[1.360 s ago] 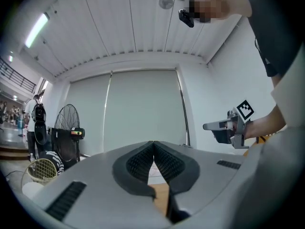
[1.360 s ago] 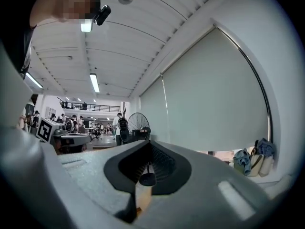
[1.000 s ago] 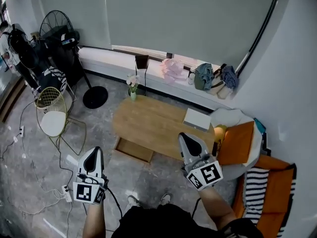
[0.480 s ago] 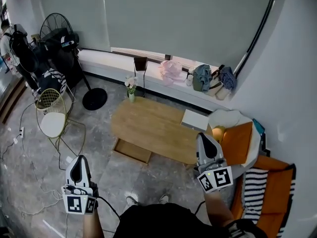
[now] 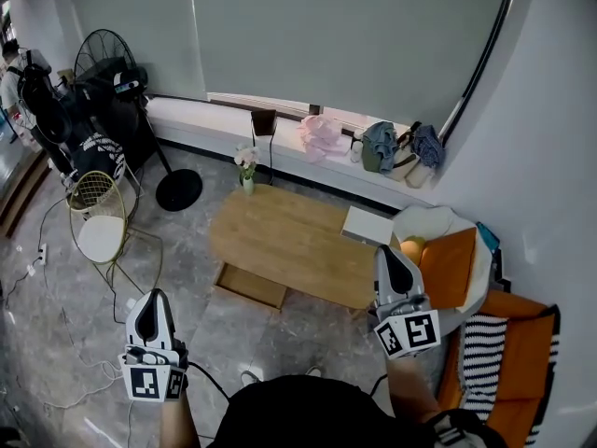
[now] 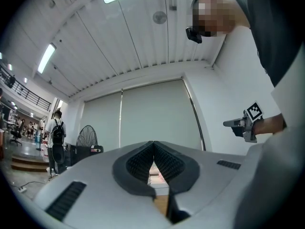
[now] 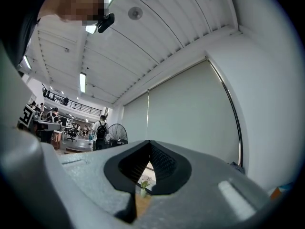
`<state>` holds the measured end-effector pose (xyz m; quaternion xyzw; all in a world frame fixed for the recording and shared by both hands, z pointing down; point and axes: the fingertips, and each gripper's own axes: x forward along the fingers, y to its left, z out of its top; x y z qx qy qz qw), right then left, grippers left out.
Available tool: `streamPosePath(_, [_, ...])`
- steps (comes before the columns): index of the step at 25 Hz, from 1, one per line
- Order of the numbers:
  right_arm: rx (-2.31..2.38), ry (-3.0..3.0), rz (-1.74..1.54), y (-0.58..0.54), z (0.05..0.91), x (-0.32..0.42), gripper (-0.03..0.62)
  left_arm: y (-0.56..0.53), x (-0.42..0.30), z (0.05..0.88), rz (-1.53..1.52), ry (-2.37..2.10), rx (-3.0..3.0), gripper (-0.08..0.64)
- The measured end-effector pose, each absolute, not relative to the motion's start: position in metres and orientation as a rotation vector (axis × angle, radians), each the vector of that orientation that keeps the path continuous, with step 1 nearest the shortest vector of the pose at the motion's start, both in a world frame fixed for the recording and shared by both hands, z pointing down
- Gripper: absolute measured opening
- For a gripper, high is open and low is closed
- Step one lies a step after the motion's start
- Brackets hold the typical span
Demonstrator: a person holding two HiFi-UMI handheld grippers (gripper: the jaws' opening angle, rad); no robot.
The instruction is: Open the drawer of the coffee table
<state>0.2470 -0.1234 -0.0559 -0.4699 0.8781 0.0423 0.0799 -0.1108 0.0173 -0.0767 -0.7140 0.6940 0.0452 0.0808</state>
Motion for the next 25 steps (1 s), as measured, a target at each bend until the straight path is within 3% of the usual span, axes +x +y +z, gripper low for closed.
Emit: streamPosePath(25, [-1.358,2.682,0.112,-0.126,-0.041,0.206,0.005,0.040,-0.131,-0.066,0.070,2.114,-2.071,0.008])
